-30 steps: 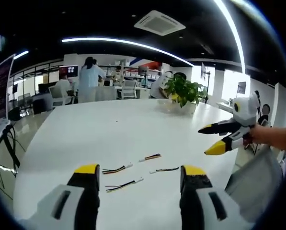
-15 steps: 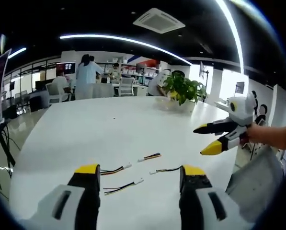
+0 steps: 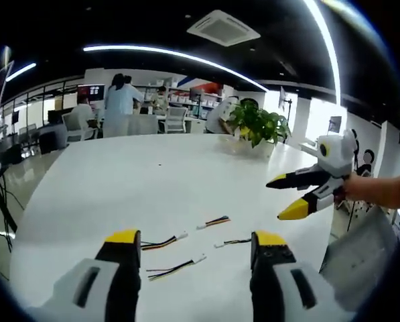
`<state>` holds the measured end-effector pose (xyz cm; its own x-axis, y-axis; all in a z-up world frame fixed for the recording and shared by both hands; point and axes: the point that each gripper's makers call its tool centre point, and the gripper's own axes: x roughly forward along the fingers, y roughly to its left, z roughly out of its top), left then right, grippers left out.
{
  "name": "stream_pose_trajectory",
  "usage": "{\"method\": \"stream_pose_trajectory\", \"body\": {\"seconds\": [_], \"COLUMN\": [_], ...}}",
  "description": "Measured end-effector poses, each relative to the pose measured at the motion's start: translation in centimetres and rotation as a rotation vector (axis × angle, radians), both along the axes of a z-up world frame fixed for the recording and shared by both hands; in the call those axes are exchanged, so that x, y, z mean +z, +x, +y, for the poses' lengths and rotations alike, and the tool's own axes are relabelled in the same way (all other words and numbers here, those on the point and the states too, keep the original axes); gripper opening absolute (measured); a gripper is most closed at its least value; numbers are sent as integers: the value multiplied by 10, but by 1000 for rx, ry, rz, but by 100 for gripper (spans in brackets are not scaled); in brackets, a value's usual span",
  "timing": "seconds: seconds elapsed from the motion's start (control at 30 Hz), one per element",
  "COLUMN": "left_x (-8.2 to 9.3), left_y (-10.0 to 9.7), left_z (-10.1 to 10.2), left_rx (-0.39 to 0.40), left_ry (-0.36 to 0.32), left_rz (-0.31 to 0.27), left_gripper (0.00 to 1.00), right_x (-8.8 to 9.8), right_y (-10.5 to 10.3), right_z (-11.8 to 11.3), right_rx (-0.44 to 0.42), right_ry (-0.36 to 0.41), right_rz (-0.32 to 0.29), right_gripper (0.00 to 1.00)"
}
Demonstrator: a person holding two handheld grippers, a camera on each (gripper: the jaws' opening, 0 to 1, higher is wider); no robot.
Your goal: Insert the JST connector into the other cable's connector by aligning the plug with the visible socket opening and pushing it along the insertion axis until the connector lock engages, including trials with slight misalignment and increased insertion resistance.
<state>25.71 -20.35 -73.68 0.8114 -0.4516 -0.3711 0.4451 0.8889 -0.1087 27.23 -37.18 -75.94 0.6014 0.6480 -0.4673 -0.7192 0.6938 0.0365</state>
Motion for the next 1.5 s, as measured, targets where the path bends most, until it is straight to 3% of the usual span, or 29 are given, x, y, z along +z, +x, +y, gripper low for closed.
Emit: {"method": "stream_pose_trajectory", "body": {"seconds": [0.27, 0.43, 0.6, 0.87, 1.17, 1.5], "left_x": [-1, -4, -4, -10, -12, -19], "left_y": [7, 14, 22, 29, 40, 50], "left_z": [9, 13, 13, 8, 6, 9], "left_rx": [21, 13, 13, -23, -68, -93], "left_ry": [5, 19, -2, 19, 2, 39], "left_rz": [-1, 0, 1, 10, 4, 4], "left_gripper": [63, 62, 61, 61, 60, 61], "right_x": [0, -4, -4, -21, -21, -25], "right_y": [12, 19, 20, 24, 32, 38], "right_z": [3, 7, 17, 19, 22, 22], "right_rx": [27, 56, 78, 107, 118, 132], "right_ry": [-12, -16, 23, -25, -15, -27], "right_rz": [-10, 1, 20, 43, 45, 50], "right_gripper": [66, 60, 57, 56, 53, 51]}}
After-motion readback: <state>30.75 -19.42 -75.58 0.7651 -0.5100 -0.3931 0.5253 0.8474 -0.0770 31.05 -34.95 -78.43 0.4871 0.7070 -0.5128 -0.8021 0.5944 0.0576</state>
